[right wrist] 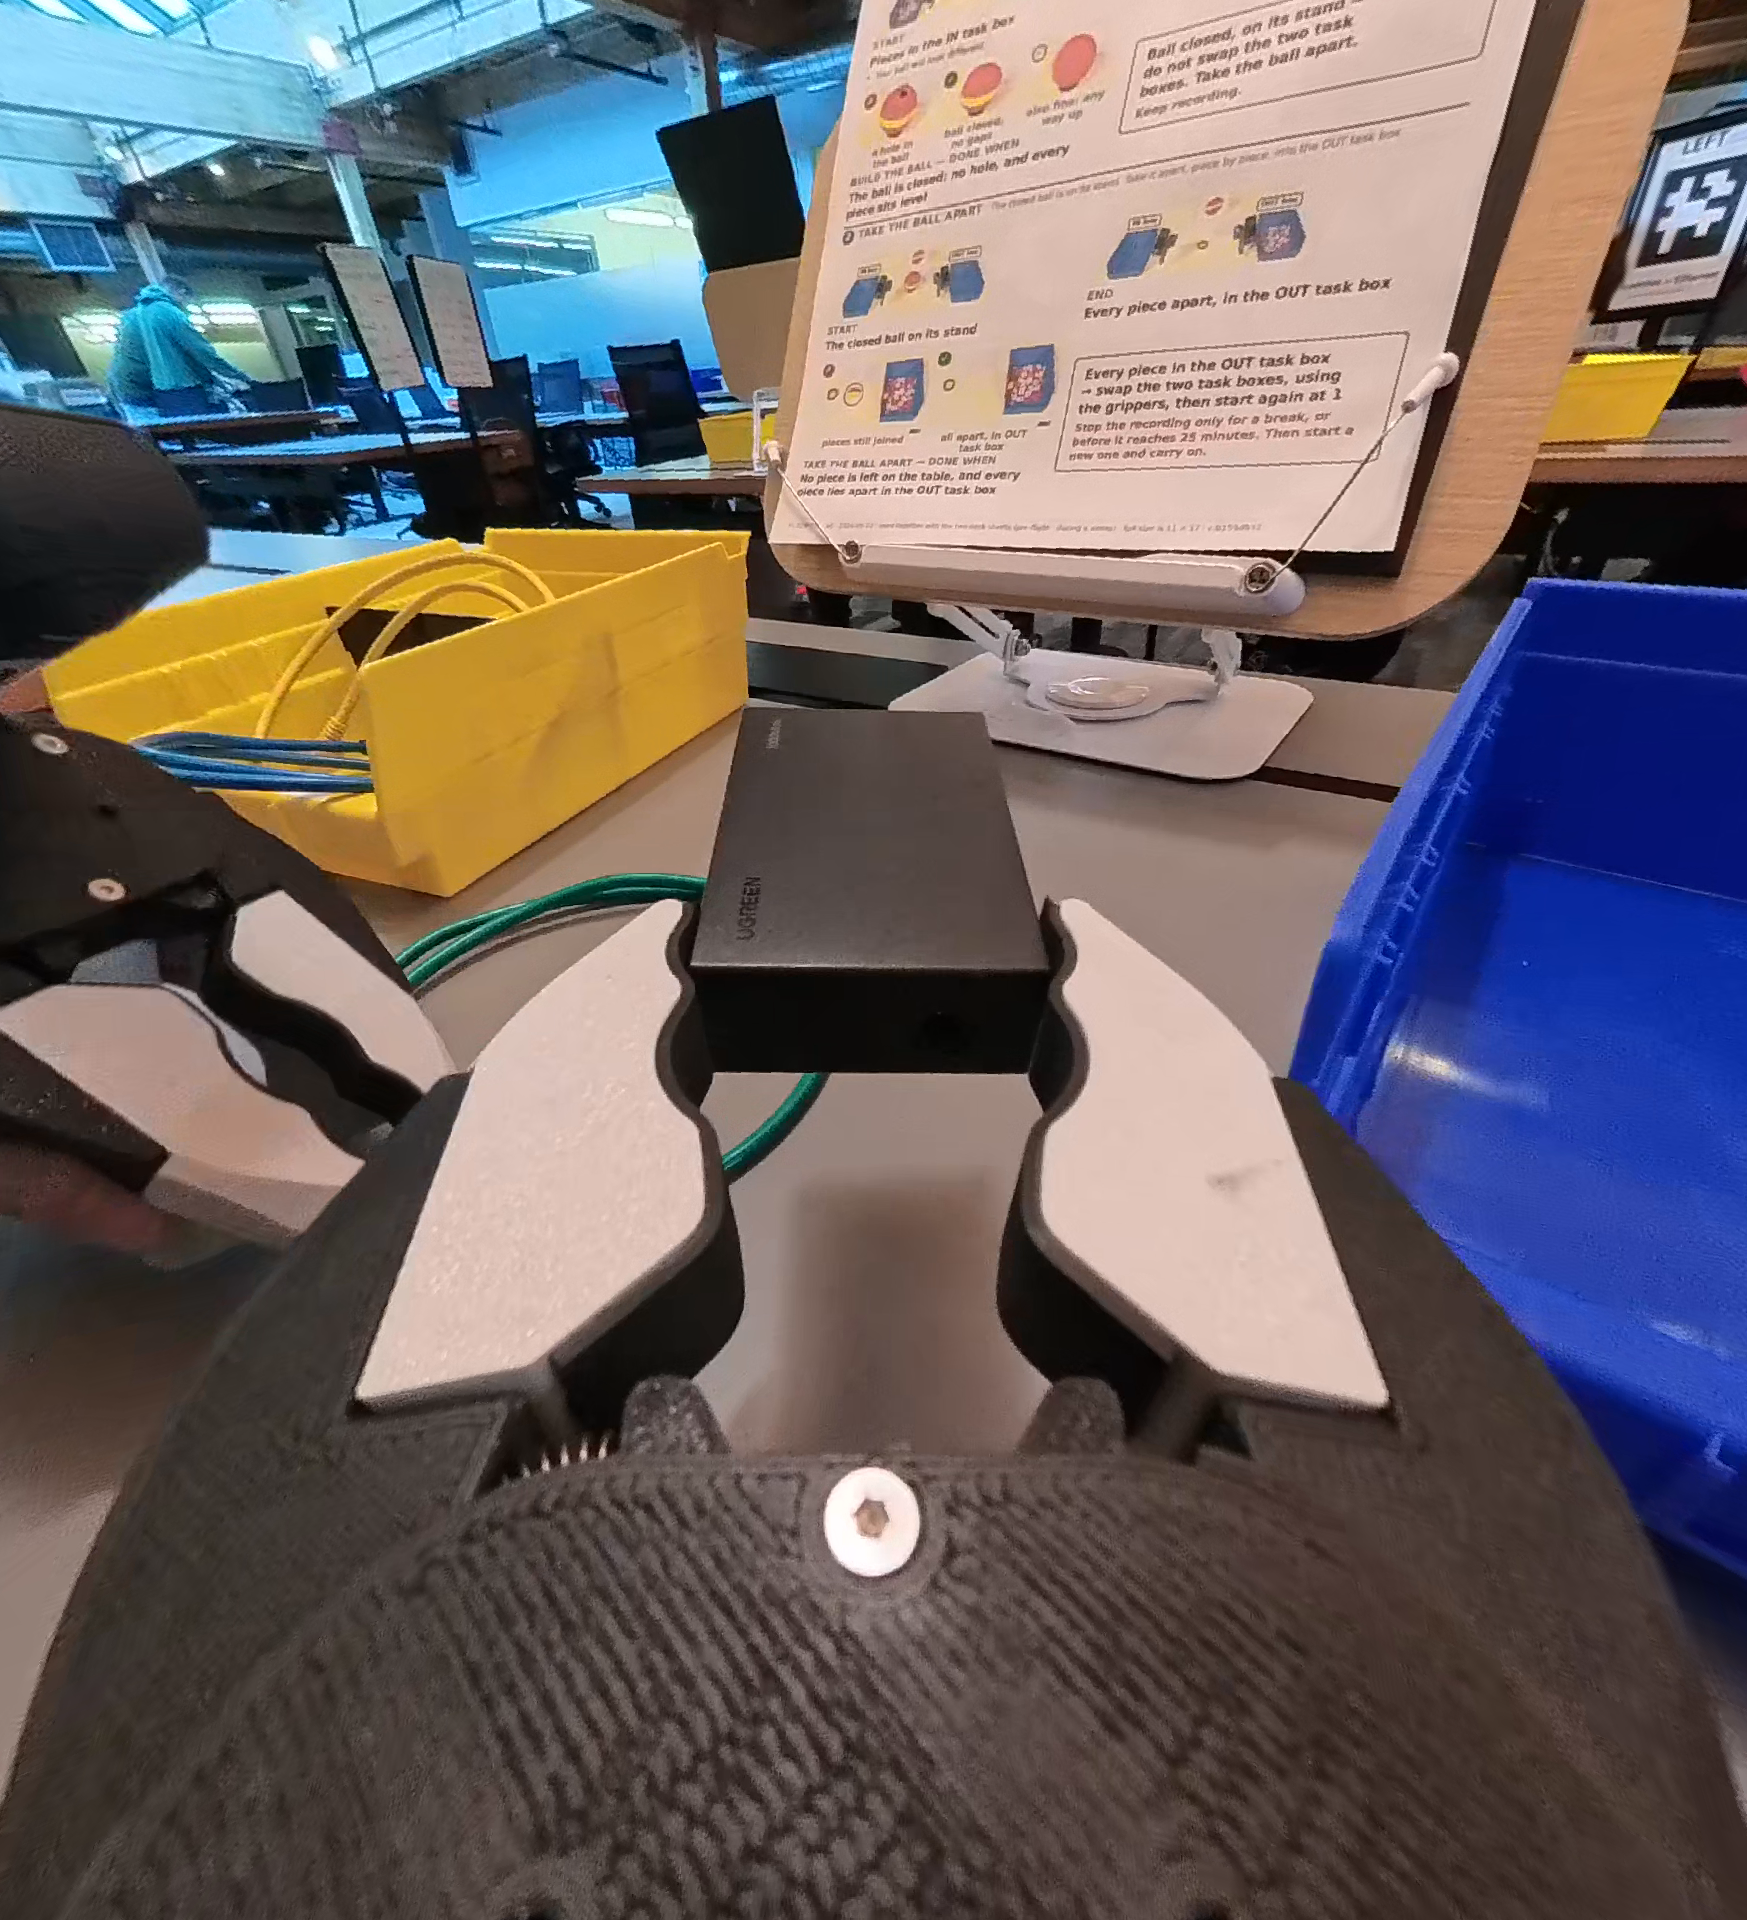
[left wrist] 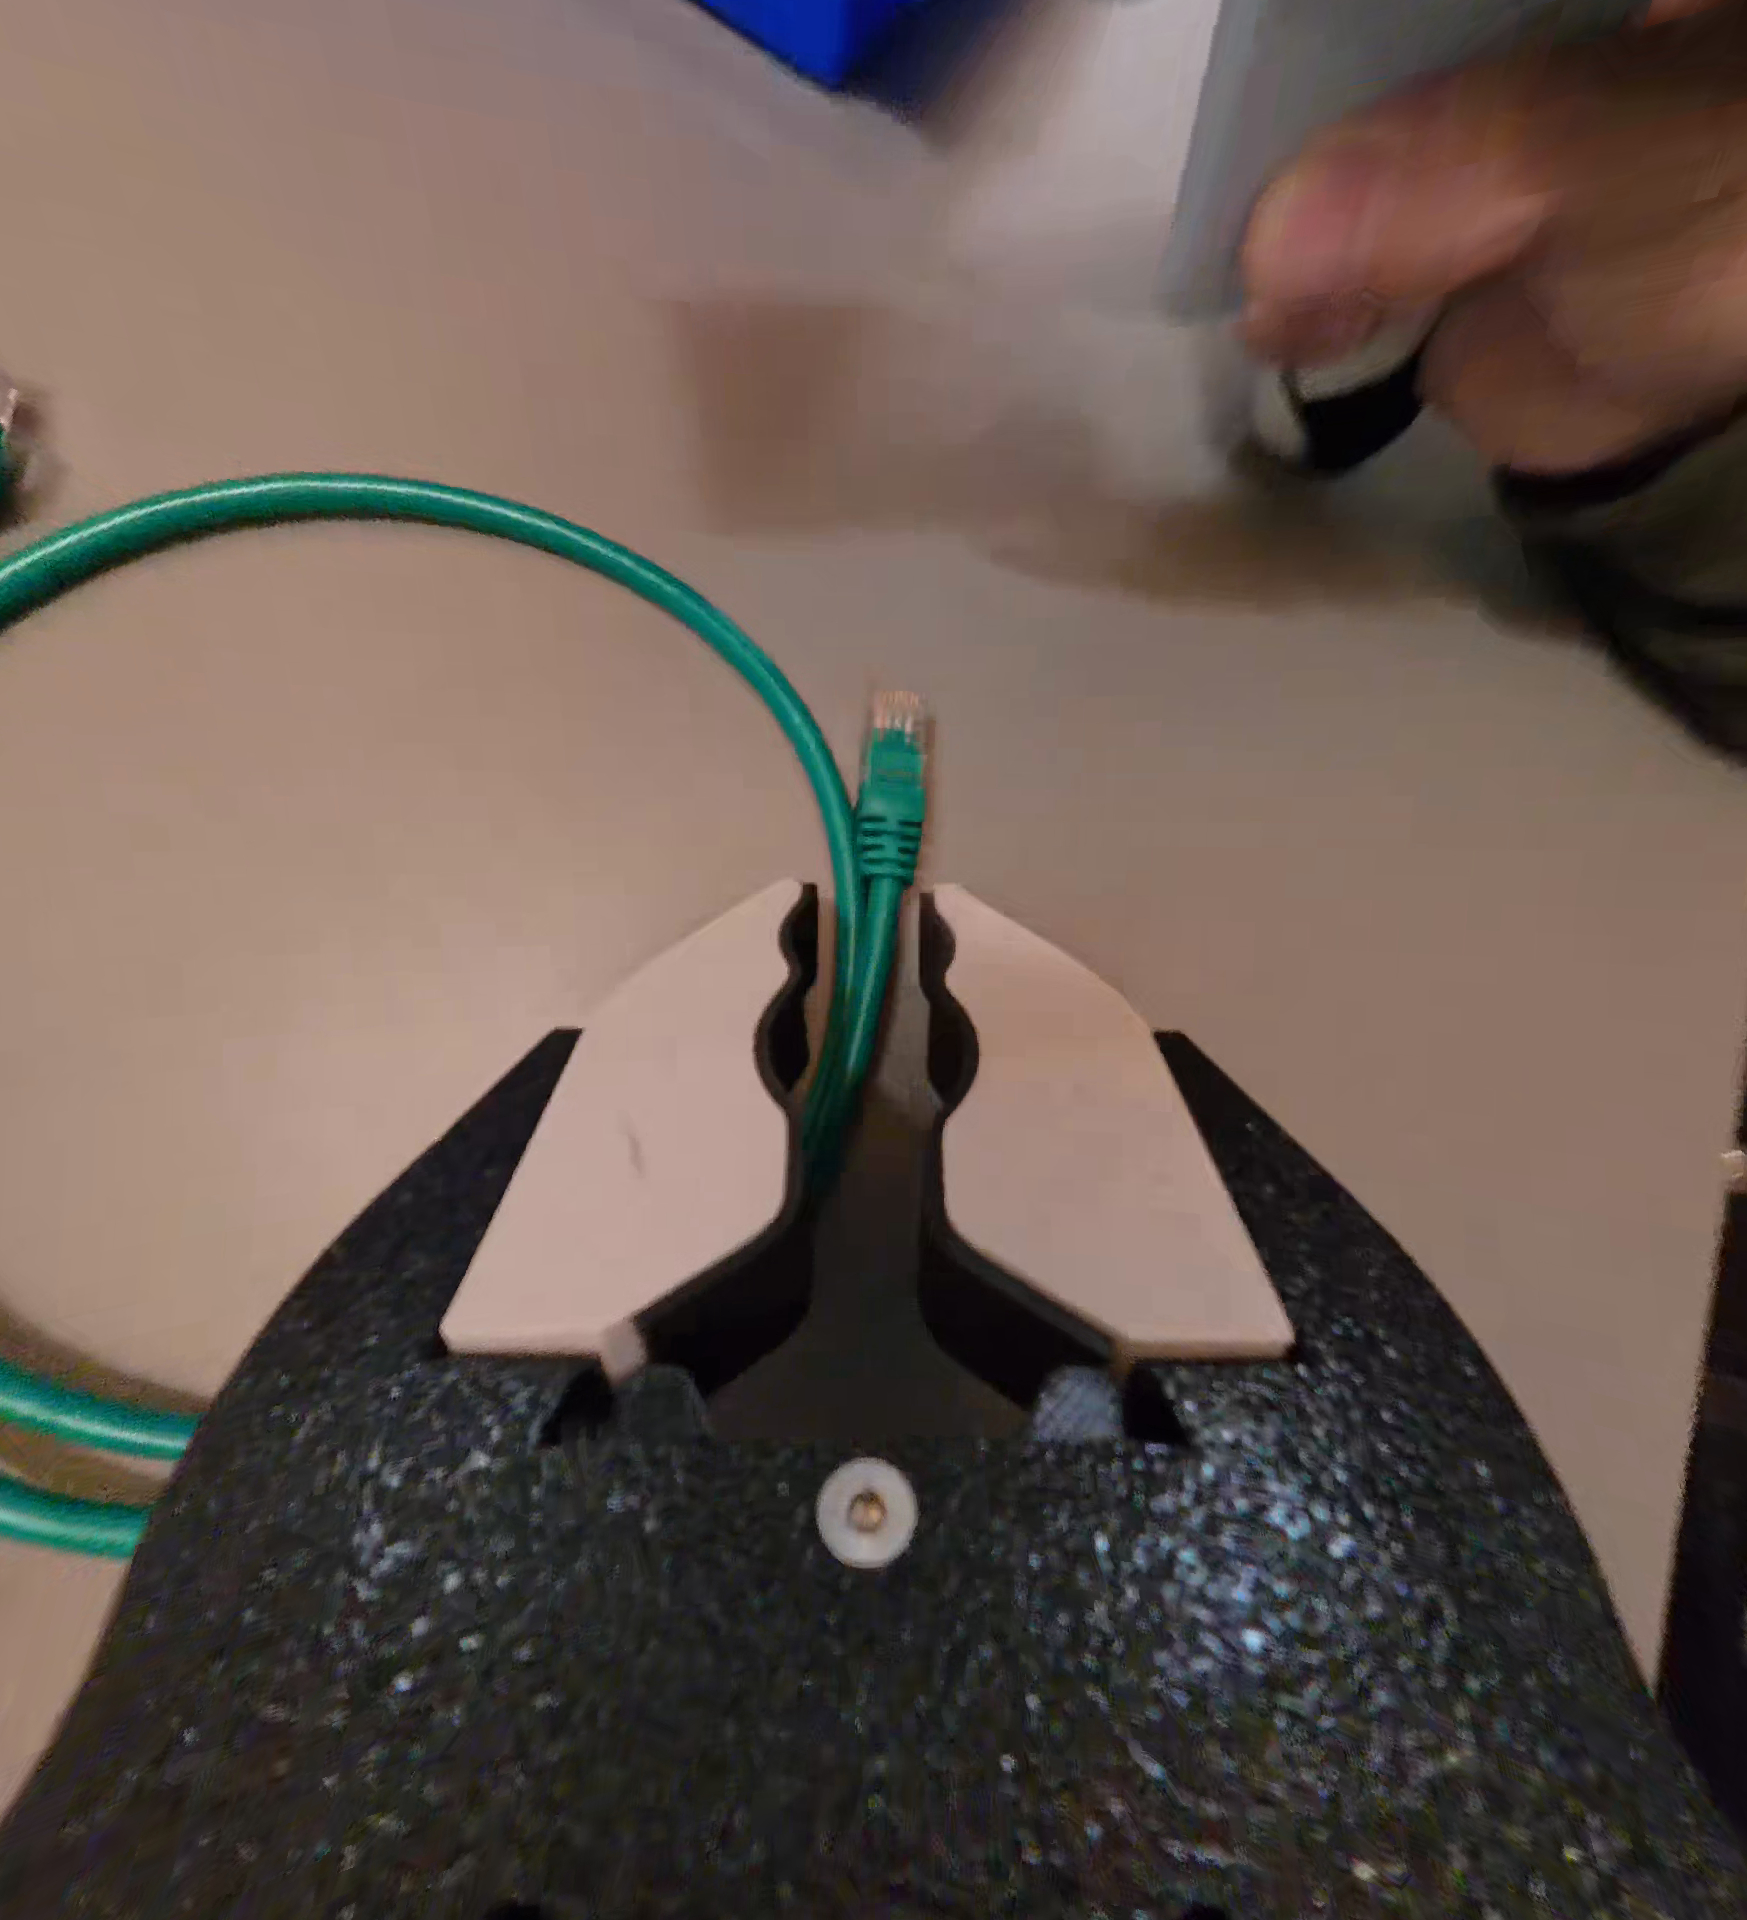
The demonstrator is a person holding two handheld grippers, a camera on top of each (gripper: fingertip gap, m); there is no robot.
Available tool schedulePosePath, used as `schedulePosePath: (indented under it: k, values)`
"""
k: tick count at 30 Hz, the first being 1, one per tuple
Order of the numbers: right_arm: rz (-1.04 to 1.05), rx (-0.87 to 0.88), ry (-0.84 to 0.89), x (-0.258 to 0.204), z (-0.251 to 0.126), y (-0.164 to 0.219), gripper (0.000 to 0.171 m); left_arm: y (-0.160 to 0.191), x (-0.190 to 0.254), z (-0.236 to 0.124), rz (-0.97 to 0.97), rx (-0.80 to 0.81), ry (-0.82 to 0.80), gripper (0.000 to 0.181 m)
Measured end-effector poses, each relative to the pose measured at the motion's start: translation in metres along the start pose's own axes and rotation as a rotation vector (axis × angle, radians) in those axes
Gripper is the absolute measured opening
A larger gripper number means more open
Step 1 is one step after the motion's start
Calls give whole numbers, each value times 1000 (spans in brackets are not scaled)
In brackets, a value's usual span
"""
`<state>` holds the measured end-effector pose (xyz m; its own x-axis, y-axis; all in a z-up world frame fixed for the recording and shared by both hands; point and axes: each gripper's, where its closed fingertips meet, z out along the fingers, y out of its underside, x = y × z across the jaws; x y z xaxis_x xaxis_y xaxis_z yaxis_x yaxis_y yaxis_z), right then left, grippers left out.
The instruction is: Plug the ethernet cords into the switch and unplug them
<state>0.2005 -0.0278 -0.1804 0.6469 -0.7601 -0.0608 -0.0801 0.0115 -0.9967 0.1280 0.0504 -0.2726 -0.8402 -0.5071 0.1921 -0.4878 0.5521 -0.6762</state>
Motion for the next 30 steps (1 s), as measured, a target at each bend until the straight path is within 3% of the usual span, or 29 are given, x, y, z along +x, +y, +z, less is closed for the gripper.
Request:
schedulePosePath:
  k: [3,10,16,20,23,30]
  values:
    - [6,-1,-5,0,0,0,62,-1,-2,-1,-10,25,-3,15]
    - [-3,-3,-12,-2,0,0,62,-3,2,11,205,13,-130,10]
    - [-15,2,-29,-5,0,0,62,-7,-1,11,199,38,-203,9]
    - [-7,6,-41,-5,0,-1,62,-47,4,-19,151,152,-296,9]
    - [0,13,-52,-6,0,-1,62,-75,2,-41,172,143,-405,10]
    - [-19,17,-33,-6,0,-2,62,-88,-7,-44,146,95,-499,10]
